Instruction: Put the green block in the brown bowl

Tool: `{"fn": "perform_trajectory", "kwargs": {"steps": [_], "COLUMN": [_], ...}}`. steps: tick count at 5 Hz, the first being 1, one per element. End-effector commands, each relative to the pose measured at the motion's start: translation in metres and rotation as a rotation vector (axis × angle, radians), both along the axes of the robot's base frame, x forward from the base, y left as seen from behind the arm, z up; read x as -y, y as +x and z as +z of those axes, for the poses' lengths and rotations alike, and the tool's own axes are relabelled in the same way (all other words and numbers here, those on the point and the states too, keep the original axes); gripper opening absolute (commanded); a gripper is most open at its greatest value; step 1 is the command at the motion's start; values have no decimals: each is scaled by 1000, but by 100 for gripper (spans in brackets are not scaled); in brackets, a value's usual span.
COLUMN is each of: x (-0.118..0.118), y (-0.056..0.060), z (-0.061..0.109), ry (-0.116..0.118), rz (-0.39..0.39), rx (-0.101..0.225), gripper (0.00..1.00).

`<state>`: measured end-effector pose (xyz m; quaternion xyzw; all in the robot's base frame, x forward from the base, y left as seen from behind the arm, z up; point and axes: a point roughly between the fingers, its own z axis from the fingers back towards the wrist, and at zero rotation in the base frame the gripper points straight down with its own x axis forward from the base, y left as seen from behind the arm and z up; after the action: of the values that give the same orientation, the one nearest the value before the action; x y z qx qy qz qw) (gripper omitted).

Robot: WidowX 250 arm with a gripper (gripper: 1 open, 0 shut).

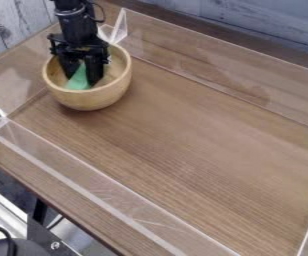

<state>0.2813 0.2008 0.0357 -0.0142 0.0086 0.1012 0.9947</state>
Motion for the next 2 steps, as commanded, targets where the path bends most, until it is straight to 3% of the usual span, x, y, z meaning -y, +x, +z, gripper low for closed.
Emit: {"fn": "perform_trajectory", "kwargs": {"steps": [1,2], "x": [-18,-19], "y": [4,4], "z": [8,6], "ry": [43,41], "rz": [21,24], "rx": [34,30], "gripper": [0,0]}}
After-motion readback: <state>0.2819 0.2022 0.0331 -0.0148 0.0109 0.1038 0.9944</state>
